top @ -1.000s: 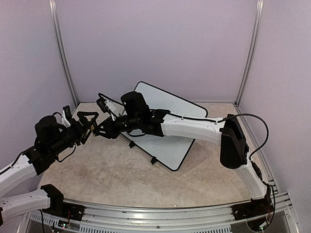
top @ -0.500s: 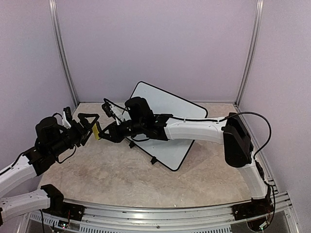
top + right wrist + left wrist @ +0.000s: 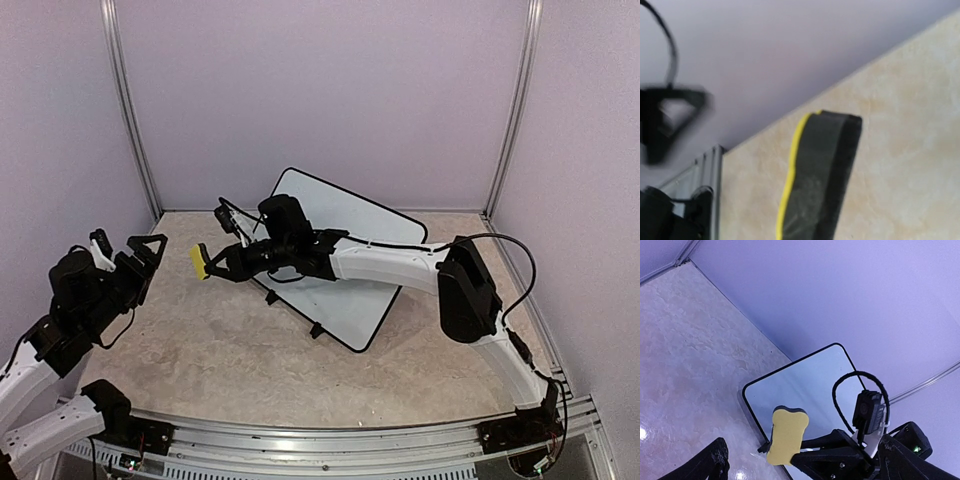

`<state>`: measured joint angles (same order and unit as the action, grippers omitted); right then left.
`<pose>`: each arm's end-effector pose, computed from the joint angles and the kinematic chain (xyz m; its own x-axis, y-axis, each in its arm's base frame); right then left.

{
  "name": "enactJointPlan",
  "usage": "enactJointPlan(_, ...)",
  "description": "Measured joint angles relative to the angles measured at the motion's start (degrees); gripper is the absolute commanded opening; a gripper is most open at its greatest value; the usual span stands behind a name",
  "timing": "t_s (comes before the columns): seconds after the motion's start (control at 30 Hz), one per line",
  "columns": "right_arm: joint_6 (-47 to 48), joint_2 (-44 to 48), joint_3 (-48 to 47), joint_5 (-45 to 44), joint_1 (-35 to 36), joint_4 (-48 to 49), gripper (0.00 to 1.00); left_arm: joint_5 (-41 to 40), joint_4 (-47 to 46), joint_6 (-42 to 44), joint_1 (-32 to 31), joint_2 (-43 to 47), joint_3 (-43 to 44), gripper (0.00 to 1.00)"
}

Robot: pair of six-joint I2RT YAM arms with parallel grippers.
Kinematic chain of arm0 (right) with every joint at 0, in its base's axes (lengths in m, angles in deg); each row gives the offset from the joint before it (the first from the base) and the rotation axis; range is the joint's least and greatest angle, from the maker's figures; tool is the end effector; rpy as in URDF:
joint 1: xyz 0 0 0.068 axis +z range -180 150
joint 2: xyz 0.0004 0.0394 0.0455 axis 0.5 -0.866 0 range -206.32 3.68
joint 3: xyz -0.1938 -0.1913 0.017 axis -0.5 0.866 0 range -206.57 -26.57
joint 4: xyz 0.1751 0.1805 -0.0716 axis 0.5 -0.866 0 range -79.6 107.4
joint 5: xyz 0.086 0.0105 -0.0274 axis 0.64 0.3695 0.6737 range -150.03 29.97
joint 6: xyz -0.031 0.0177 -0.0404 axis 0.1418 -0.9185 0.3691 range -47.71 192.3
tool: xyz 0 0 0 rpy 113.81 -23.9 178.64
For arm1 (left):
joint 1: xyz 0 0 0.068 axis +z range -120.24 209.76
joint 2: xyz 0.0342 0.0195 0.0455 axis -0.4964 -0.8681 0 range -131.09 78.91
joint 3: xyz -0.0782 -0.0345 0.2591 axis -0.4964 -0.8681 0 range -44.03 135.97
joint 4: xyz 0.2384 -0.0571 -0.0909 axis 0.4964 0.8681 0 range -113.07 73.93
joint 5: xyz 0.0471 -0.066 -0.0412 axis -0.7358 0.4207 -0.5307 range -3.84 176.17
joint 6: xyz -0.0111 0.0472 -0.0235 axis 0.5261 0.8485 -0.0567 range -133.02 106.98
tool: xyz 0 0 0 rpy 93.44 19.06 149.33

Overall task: Erase the whiteboard
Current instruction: Pass from the right arm to the left

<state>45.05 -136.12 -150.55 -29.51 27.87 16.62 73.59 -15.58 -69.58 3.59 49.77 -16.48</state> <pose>0.2900 0.4958 0.2449 -0.5876 -0.1940 -0.7855 -0.8091 0.1516 0.5678 0.1321 -0.0563 0.2782 -0.2763 -0.7717 -0.5727 0.0127 0.5930 -0.8051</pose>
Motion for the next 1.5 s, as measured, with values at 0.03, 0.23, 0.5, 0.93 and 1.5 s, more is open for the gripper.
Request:
enactJointPlan(0.03,-0.04,-1.33,-1.07,0.31,0.04,-0.5,0.08,-1.16,0.81,0.02,0.0,1.01,0.11,0.99)
enactJointPlan(0.23,-0.28,-8.37,-2.99,1.31,0.09,-4.63,0.16,-5.66,3.87,-0.04,0.0,3.93,0.13,0.99)
enactJointPlan(0.5,0.42,-11.63,-2.99,1.4,0.15,-10.43,0.39,-6.95,4.79,-0.26,0.0,3.82,0.09,0.99)
enactJointPlan(0.93,4.57,-5.01,0.61,3.87,1.03,-9.05,0.47,-6.14,3.28,-0.68,0.0,0.83,-2.4,0.99)
enactJointPlan(1.5,9.05,0.02,1.55,7.89,2.51,-6.21,0.47,4.31,-9.38,-1.79,-0.59,-10.05,-6.54,0.99)
